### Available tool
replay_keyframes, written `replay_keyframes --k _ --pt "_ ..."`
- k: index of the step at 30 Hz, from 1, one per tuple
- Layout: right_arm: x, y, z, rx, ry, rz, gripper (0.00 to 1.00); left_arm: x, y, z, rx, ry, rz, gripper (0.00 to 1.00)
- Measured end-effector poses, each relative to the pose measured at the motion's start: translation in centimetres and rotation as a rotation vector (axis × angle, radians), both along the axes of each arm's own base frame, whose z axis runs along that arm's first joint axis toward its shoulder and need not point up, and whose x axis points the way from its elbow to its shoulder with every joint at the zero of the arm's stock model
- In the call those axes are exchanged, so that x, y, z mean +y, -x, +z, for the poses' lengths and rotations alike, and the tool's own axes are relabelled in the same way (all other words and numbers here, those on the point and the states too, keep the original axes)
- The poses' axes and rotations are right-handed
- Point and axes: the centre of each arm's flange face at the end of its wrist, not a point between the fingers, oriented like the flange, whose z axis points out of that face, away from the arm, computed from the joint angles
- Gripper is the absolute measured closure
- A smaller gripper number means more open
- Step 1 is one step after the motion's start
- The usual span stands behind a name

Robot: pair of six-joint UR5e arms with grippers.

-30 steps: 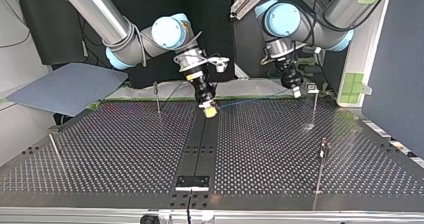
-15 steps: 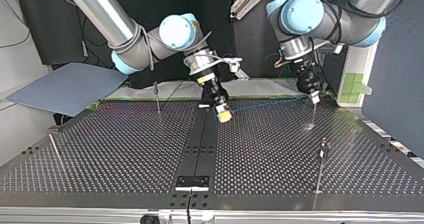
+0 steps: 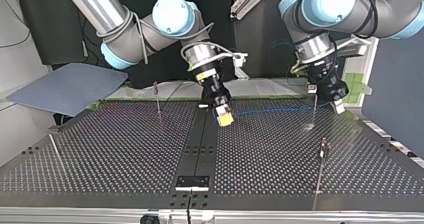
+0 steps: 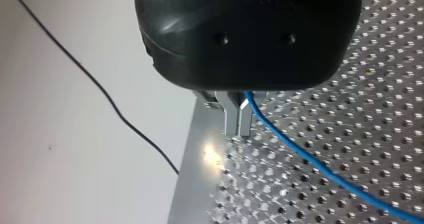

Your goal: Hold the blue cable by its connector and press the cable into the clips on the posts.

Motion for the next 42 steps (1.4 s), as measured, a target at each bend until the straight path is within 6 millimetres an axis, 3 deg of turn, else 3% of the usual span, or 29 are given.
replay_keyframes --k 17,29,42 --pt "0.0 -0.2 2.6 -0.022 0.009 0.001 1.00 1.7 -3.4 3.8 -0.057 -0.006 -0.051 1.00" --pt "-0.3 -0.3 3.5 -0.028 0.010 -0.002 1.00 3.0 -6.0 2.7 -0.037 -0.019 -0.091 1.00" --pt "-0.8 -0.3 3.9 -0.033 0.014 -0.008 1.00 4.8 -7.3 3.5 -0.072 -0.003 -0.110 1.00"
